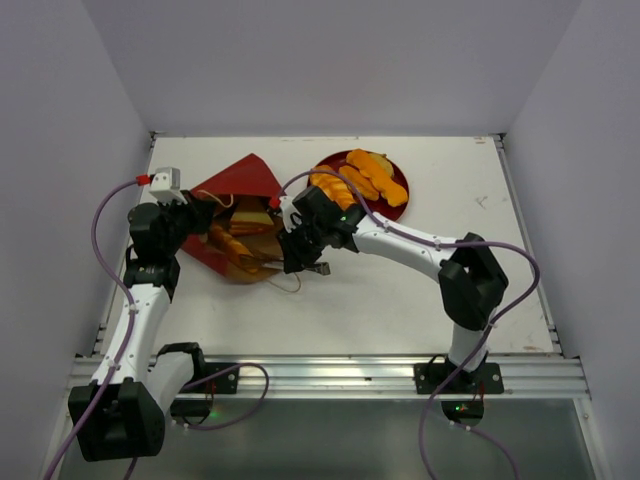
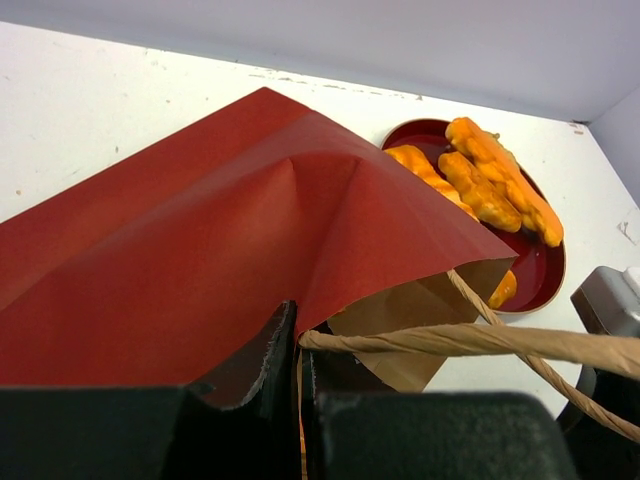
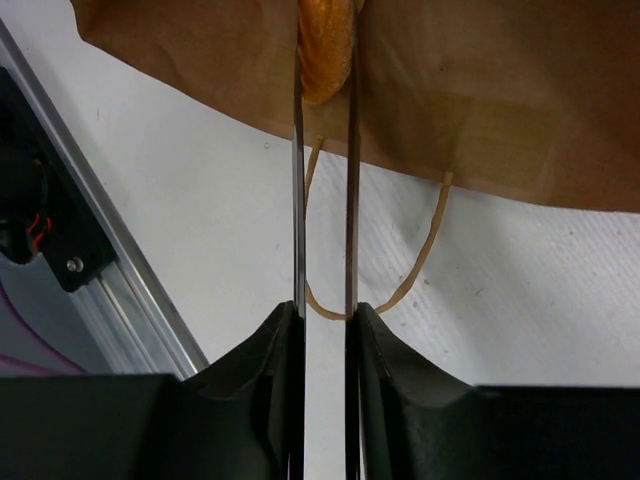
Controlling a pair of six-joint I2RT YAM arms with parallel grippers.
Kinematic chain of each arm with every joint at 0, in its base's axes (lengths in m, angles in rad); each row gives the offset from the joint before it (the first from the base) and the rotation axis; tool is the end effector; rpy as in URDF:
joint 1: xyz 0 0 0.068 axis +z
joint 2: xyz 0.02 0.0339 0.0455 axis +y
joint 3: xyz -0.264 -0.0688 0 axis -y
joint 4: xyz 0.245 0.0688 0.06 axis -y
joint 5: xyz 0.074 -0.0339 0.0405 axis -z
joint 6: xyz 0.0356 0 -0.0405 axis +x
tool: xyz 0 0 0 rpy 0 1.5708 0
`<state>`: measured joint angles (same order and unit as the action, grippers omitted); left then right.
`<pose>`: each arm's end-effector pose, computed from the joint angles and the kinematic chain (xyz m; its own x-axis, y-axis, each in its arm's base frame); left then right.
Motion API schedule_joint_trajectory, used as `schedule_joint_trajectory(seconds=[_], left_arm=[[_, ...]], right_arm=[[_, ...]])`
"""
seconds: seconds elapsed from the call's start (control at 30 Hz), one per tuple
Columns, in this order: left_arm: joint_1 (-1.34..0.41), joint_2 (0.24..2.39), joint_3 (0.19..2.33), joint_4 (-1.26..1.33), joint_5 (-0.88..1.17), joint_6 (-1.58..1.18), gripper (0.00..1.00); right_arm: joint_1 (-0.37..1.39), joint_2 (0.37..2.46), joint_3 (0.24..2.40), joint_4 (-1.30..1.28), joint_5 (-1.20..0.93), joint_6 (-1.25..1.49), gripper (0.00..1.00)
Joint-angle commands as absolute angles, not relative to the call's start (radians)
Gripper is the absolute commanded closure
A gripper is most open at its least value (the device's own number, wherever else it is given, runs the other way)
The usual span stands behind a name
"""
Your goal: Take the fake bread out of the paper bag
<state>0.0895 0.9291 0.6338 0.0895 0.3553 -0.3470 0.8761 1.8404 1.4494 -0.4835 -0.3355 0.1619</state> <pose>0.2192 0.0072 0.2891 -0.2783 -0.3451 -0.8964 0.1709 0.9005 -0.3998 0.2526 0.3215 0.2475 -0.6234 -0.5104 -0.5923 -0.7702 0.5315 0.3527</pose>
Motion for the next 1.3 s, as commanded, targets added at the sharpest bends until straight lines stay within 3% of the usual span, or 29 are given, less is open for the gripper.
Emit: schedule_joint_trajectory(seconds=[0.0,0.07,0.1,0.17,0.53,1.07,1.27], left_arm=[[0.098,0.917,0.623,0.115,0.35,-0.318,0.91],[0.098,0.919,0.623,0.115,0.345,-0.316,0.91],[0.098,0.919,0.624,0.114,0.345,-0.316,0.91],[0.097,0.92,0.623,0.11,0.338,-0.314,0.91],[0.101,0.933,0.626,0.117,0.314,-0.35,0.91],[0.103,1.005,0.707,0.094,0.264,-0.365,0.91],[0.104,1.035,0.716,0.095,0.256,-0.359,0.91]], right_arm=[[0.879,1.825,1.493,-0.448,-0.382,0.167,0.77],[0.873,1.798,1.49,-0.449,-0.396,0.155,0.85],[0.87,1.783,1.482,-0.451,-0.409,0.143,0.94],[0.855,1.747,1.471,-0.46,-0.416,0.118,0.99],[0.769,1.387,1.342,-0.563,-0.408,-0.097,1.0],[0.637,1.068,1.249,-0.911,-0.515,-0.48,1.0],[0.552,0.98,1.22,-0.96,-0.506,-0.496,1.0]])
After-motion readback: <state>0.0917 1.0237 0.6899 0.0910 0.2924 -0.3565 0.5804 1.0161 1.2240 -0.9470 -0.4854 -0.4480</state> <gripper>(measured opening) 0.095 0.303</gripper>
